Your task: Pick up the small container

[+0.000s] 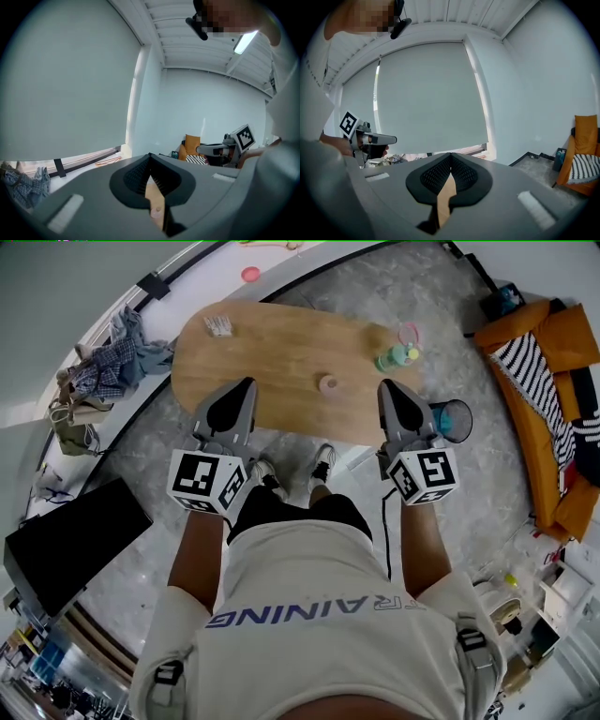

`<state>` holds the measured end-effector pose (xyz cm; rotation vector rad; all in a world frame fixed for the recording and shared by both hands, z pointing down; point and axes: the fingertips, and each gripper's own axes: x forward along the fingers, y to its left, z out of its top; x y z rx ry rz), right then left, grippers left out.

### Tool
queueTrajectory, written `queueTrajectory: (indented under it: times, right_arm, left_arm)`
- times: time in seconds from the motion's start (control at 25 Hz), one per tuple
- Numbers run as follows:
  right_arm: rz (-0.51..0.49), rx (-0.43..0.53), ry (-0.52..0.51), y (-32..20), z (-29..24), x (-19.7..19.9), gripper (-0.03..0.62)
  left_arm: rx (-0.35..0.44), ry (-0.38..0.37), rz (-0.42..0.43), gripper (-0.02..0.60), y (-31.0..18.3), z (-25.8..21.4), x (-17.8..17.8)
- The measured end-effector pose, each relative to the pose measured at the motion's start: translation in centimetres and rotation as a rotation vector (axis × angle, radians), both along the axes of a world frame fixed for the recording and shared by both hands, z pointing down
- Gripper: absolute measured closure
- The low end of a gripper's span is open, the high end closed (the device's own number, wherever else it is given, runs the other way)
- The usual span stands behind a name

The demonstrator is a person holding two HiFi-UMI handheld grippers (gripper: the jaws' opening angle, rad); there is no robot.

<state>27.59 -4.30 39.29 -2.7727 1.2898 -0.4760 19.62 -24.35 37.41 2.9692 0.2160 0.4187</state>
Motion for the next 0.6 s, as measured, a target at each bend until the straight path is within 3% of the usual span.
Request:
queueTrajectory:
  times: [0.36,0.6]
  right_arm:
    - [-0.001,0.023,0.009,0.8,-1.5,-0.1,0.564]
    - [-0.012,0.009,0.003,0.7,-1.2,-0.6,0.394]
  left_arm:
    - [0.002,0.011,0.025,0.581,1.7,-1.0,0.3]
    - [-0.007,0.008,0.041,0.581,2.3,-1.0,-0.3]
